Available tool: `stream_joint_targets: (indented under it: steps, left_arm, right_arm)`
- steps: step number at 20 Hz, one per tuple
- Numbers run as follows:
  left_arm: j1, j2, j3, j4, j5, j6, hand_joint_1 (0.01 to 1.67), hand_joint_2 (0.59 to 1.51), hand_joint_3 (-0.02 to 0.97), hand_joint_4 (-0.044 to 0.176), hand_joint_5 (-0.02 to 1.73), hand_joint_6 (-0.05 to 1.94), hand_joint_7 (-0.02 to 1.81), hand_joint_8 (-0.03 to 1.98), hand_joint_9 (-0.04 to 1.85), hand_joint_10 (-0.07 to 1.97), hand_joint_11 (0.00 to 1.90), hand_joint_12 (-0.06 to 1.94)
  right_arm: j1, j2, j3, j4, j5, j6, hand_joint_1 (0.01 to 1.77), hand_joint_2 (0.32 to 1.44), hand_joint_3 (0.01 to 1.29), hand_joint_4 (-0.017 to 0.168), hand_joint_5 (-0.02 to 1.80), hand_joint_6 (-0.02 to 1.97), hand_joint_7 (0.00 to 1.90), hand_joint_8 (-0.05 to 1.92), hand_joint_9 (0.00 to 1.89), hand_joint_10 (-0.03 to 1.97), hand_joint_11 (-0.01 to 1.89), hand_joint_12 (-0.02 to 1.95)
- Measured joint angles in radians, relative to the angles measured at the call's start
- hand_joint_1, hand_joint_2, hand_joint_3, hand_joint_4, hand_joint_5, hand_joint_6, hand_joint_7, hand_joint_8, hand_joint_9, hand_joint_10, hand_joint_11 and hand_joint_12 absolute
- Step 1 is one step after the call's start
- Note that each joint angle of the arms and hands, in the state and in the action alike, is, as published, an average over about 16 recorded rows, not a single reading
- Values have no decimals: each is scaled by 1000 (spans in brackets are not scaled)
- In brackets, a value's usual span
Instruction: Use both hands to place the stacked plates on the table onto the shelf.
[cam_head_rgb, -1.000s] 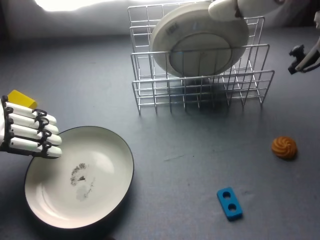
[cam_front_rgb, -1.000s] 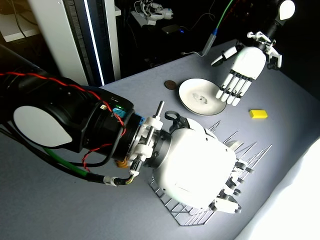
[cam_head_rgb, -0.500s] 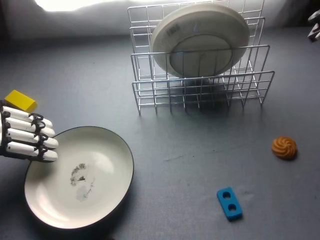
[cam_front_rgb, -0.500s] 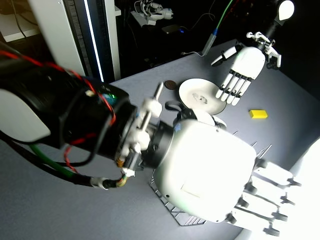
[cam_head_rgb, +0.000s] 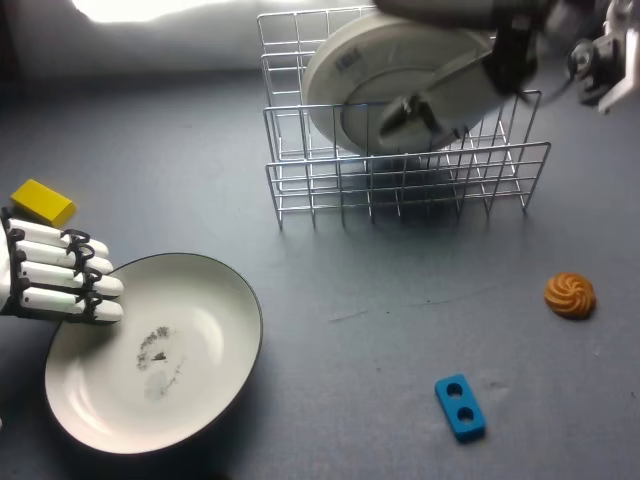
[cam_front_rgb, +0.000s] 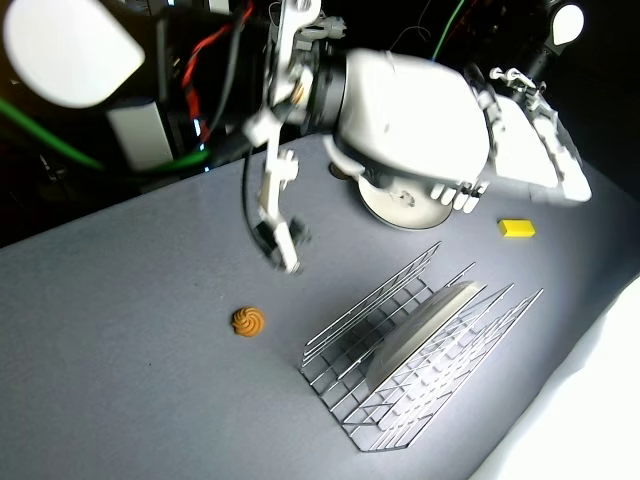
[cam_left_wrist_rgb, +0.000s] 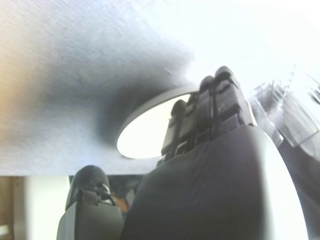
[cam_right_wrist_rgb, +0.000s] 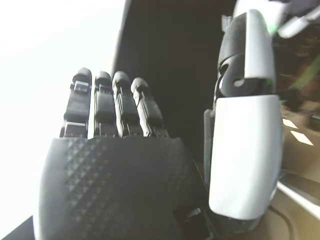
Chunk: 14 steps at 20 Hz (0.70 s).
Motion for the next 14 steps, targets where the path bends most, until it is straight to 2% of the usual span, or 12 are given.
stream_joint_targets:
  steps: [6,10,14]
  left_arm:
    - [33,-7,-2,-12,25,0,15,1054,0,-4,2,-2,-11,-23,22,16,16,1]
    - [51,-10,-5,-19,39,0,15,1053,0,-5,-4,-11,-12,-24,22,17,16,1]
    - [63,-10,-10,-22,48,0,15,1051,0,-7,-9,-18,-13,-24,22,18,16,1]
  right_arm:
    - [-58,-32,-100,42,-7,-199,1226,906,16,3,20,16,21,10,13,11,20,-4]
    - [-110,-85,-113,129,-15,-317,1277,928,16,2,20,16,20,9,14,11,19,-4]
    - [-158,-160,-93,236,-14,-423,1288,951,16,2,20,16,20,9,14,11,19,-4]
